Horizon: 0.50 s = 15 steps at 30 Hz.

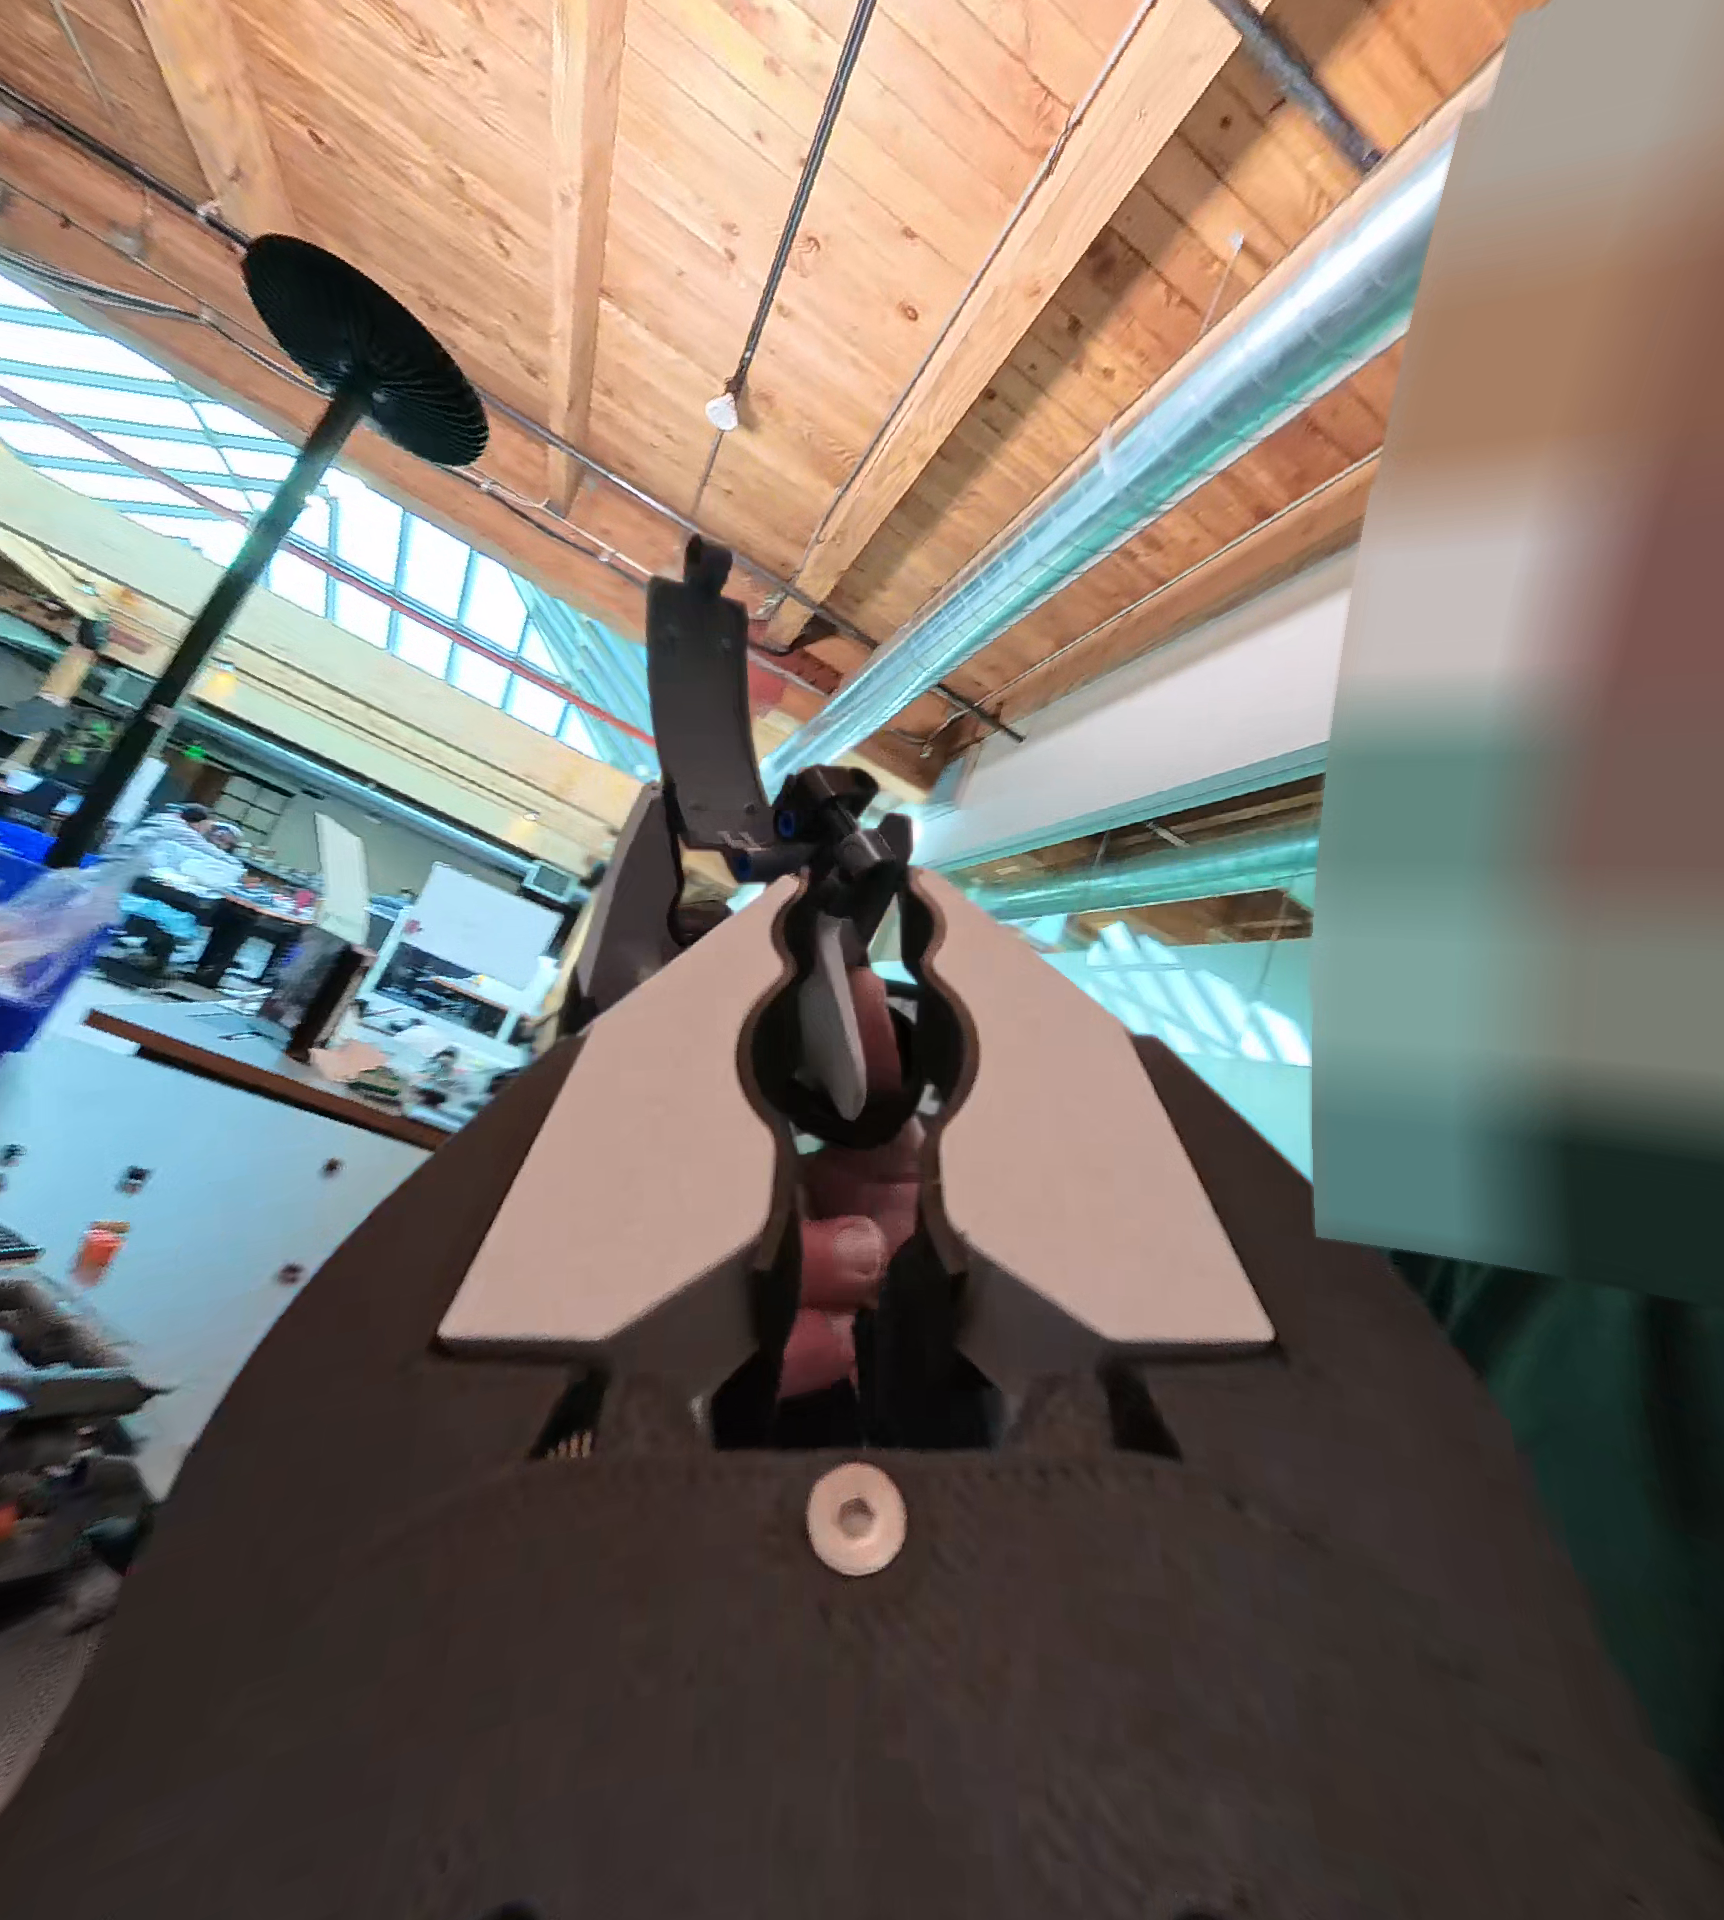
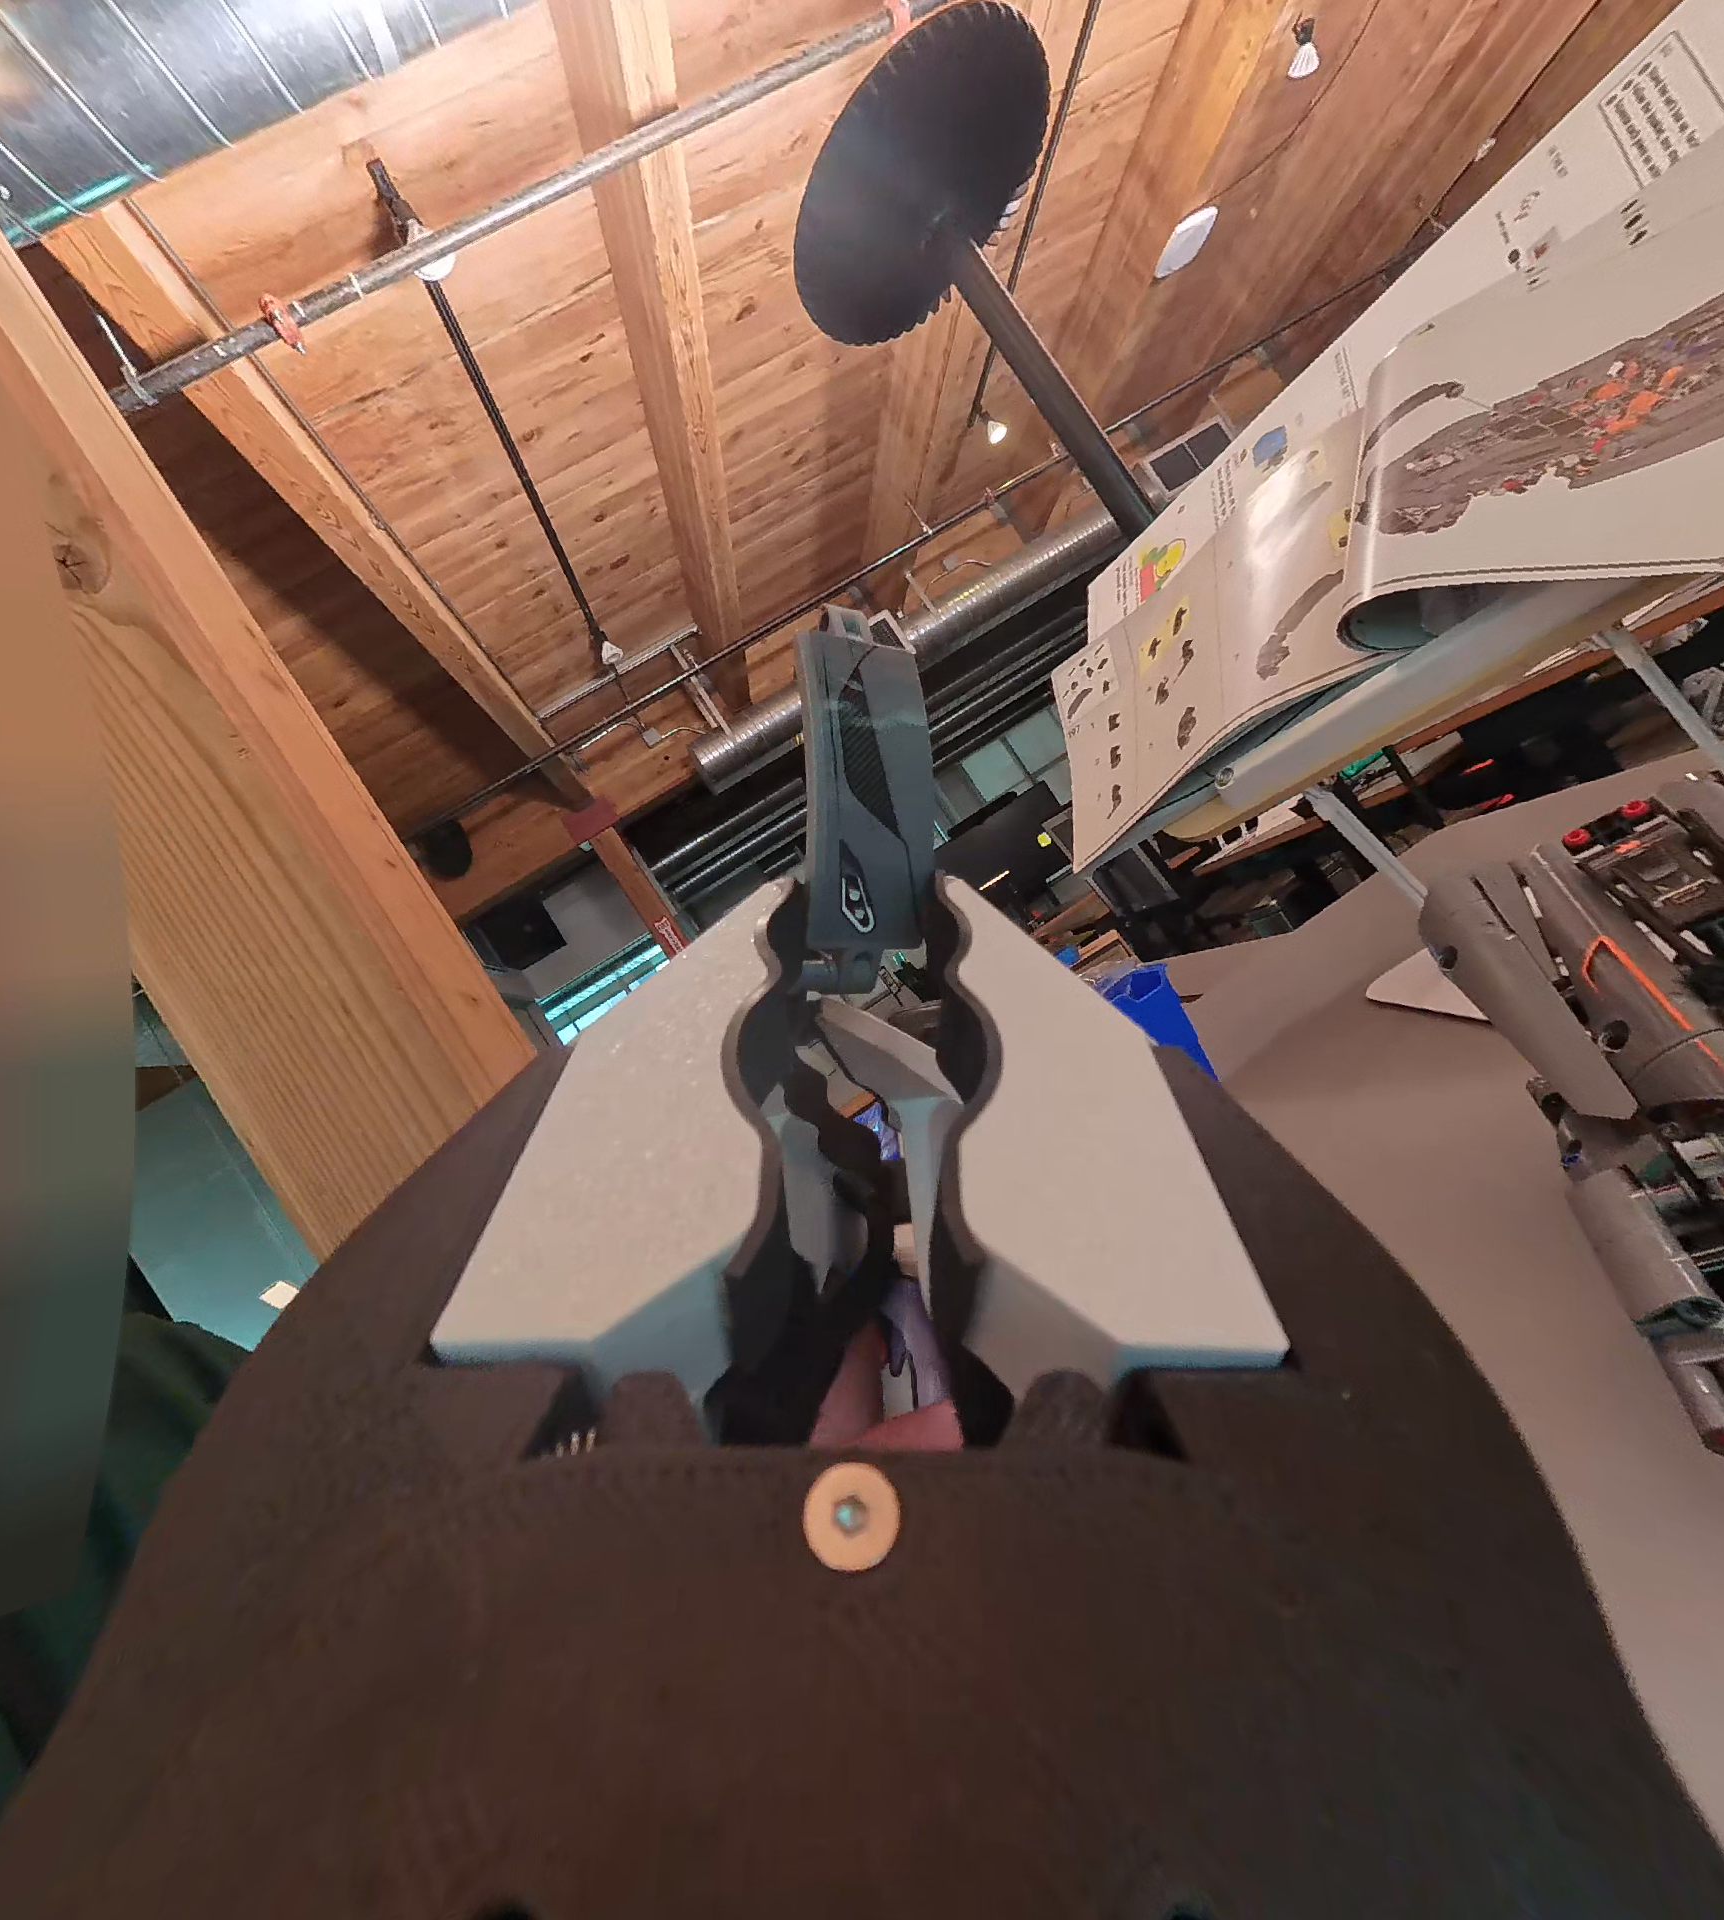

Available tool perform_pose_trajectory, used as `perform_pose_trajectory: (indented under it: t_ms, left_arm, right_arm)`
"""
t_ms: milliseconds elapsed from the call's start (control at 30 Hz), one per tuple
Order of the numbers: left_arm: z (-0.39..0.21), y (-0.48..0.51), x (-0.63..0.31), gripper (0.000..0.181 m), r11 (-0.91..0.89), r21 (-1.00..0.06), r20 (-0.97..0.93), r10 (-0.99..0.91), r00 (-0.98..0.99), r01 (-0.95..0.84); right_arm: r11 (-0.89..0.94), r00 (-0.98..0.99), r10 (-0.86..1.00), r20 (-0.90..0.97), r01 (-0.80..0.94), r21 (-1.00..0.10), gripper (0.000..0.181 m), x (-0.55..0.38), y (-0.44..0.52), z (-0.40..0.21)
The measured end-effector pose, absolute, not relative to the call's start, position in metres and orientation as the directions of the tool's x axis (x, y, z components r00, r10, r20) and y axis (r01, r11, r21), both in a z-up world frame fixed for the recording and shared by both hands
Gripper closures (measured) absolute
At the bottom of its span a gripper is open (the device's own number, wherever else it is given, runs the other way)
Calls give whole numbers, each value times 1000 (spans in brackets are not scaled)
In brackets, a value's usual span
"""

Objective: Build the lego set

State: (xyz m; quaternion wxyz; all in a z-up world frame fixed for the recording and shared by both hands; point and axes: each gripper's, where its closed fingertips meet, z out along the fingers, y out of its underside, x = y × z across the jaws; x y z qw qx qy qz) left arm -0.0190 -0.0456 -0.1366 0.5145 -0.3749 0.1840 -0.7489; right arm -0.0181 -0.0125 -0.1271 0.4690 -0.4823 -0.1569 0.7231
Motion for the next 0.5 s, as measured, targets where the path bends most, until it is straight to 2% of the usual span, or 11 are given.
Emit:
perform_pose_trajectory:
  t_ms: [167, 500]
  left_arm:
    - [-135, -48, -20, 167, -515, -585, 398, -855, -331, 627]
    - [-140, -43, -23, 171, -395, -656, 388, -907, -162, 643]
  right_arm:
    - [-509, -98, 831, -547, -529, -678, 160, -18, -13, -126]
    - [-467, -36, 848, -529, -522, -714, 161, -17, -11, -128]
